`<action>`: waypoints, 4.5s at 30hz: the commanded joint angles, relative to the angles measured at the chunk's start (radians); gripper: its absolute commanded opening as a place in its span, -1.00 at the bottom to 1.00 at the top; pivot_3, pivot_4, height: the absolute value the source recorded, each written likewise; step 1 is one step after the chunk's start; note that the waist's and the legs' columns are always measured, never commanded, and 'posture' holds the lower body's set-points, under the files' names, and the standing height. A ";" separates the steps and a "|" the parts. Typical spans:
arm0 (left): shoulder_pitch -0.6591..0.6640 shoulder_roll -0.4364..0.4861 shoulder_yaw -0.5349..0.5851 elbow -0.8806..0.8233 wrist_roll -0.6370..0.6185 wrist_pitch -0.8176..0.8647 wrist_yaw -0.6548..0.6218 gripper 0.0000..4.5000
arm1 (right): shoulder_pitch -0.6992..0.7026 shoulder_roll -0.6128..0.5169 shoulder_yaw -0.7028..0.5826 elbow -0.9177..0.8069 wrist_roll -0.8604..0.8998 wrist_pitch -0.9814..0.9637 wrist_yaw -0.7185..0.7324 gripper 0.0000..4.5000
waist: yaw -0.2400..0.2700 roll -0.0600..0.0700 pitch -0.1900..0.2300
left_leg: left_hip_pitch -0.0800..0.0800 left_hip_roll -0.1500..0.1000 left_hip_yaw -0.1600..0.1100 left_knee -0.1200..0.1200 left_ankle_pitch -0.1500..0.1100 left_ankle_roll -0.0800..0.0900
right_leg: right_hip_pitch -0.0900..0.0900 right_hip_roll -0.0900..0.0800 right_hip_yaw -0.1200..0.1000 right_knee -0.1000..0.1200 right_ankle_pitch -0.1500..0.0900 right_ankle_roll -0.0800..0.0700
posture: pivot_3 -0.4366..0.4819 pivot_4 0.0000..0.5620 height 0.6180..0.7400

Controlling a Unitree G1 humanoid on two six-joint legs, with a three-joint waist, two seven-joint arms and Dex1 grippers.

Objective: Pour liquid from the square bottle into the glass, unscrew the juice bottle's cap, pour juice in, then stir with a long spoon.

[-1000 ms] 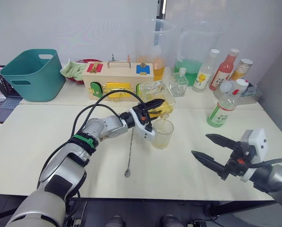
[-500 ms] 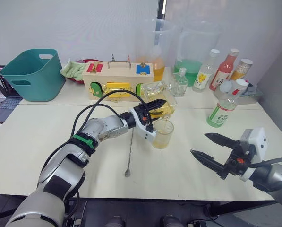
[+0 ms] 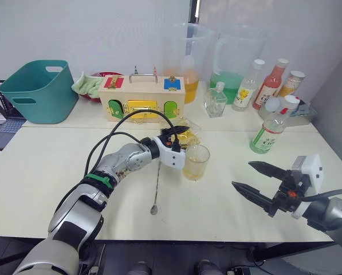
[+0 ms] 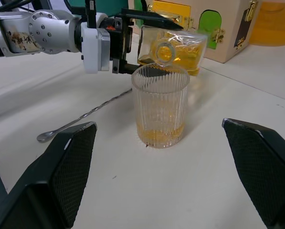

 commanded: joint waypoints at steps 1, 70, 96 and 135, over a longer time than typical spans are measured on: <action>-0.046 0.001 0.087 -0.098 -0.064 0.018 0.010 0.24 | -0.028 -0.019 -0.002 -0.004 0.006 -0.006 0.011 0.99 | 0.000 0.000 0.000 | 0.000 0.000 0.000 0.000 0.000 0.000 | 0.000 0.000 0.000 0.000 0.000 0.000 | -0.05 -0.47 1.00; 0.249 0.211 0.792 -0.767 -1.110 1.146 -0.480 0.98 | -0.334 -0.059 0.116 0.329 -0.099 -0.051 0.199 1.00 | -0.023 -0.001 0.000 | 0.003 -0.001 -0.002 0.004 0.001 -0.001 | 0.000 -0.001 0.001 0.007 0.000 0.000 | -0.05 -0.47 1.00; 0.701 0.545 0.961 -0.150 -1.038 0.683 -1.045 0.98 | -0.053 -0.090 -0.240 0.682 -0.269 -0.305 0.290 1.00 | -0.022 0.000 -0.001 | 0.009 0.002 0.002 -0.004 0.003 0.001 | 0.007 0.002 0.001 -0.002 0.000 -0.002 | -0.05 -0.47 1.00; 0.382 0.456 0.640 -0.752 -1.308 1.159 -1.176 0.98 | 0.198 0.168 -0.293 0.245 -0.171 -0.226 0.005 1.00 | -0.040 0.004 -0.002 | 0.022 0.008 0.004 -0.016 0.005 -0.001 | 0.017 0.007 0.003 -0.007 -0.001 -0.005 | -0.05 -0.47 1.00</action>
